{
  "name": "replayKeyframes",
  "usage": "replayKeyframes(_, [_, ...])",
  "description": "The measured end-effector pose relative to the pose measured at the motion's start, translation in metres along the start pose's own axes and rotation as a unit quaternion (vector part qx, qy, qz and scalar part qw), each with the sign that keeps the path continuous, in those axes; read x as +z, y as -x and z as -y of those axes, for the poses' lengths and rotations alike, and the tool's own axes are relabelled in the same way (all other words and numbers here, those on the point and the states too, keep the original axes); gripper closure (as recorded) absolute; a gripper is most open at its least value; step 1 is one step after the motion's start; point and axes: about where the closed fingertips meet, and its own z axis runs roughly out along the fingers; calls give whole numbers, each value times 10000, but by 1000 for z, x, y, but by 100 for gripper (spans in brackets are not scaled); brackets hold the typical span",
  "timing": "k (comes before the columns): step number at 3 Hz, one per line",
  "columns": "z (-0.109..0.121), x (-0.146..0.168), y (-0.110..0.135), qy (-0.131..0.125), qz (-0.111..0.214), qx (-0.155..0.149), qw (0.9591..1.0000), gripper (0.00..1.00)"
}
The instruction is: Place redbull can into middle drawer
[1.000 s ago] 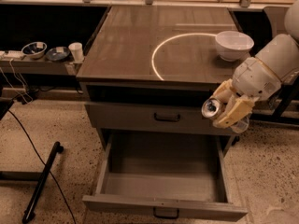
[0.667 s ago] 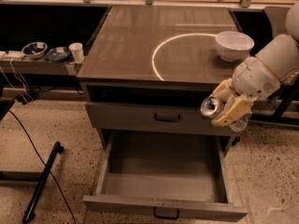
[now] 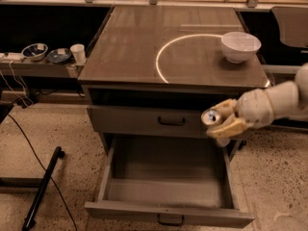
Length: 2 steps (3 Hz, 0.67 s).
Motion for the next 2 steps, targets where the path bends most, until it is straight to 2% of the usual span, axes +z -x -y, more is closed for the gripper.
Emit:
replayKeyframes(1, [-1, 29, -41, -741, 1825, 141, 9803, 100])
replayKeyframes(2, [27, 27, -54, -1703, 2859, -212, 9428, 100])
